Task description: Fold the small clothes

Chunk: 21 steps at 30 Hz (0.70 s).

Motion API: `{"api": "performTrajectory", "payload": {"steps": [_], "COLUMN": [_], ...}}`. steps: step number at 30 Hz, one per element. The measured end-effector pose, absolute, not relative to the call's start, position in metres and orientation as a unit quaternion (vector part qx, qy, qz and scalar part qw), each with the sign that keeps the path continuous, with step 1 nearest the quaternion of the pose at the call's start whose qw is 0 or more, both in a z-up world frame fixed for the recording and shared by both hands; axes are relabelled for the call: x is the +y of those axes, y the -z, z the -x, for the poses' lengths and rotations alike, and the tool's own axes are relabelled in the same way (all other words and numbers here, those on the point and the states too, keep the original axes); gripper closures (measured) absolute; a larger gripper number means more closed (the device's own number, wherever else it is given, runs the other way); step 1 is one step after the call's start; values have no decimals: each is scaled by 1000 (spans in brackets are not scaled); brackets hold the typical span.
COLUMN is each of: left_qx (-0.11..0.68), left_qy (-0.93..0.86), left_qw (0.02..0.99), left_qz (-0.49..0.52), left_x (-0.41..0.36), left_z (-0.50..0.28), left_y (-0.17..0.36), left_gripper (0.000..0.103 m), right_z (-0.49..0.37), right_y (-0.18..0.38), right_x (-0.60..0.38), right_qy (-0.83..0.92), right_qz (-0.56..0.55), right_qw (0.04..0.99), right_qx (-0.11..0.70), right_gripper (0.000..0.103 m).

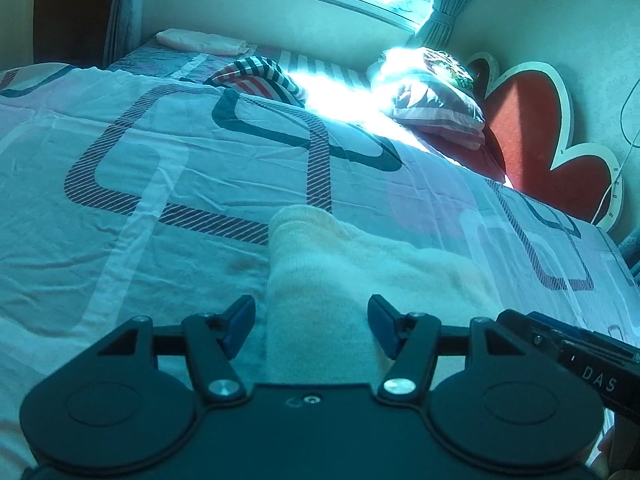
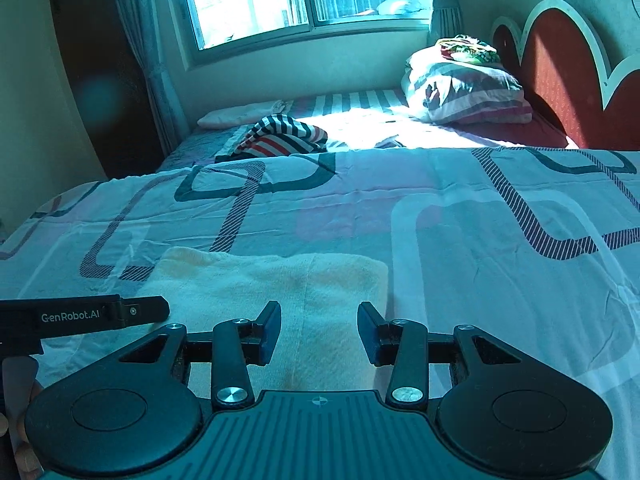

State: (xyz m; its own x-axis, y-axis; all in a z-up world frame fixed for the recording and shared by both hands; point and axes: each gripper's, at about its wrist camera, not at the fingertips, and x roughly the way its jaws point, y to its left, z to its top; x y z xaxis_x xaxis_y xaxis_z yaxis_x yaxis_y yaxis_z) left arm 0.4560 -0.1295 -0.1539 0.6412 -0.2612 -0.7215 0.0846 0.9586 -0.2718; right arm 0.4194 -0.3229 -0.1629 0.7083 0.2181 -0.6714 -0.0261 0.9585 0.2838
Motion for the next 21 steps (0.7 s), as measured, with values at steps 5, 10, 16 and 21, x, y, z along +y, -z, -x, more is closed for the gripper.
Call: {"api": "performTrajectory", "payload": {"steps": [5,10,16,21], "left_qx": [417,436,433,429], "left_qy": [105,110,105,117], "left_qw": [897,885,887,888], "left_qz": [101,121,123,116], "left_x": [-134,-131,-124,-118], "left_z": [-434,-427,-420,-393], "left_y": [155,170,162,157], "left_gripper": [42,38,36,37], "right_z": [-400,-396,-385,-357], "right_y": [165,186,173,165], "right_x": [-319,-312,-318,-319], "right_qy": [-72,-70,-72,-83], "right_qz": [-128,-114,-126,-123], "right_qw": [912,899,902,904], "right_qx": [383,416,407,401], "right_gripper": [61,61,61,61]}}
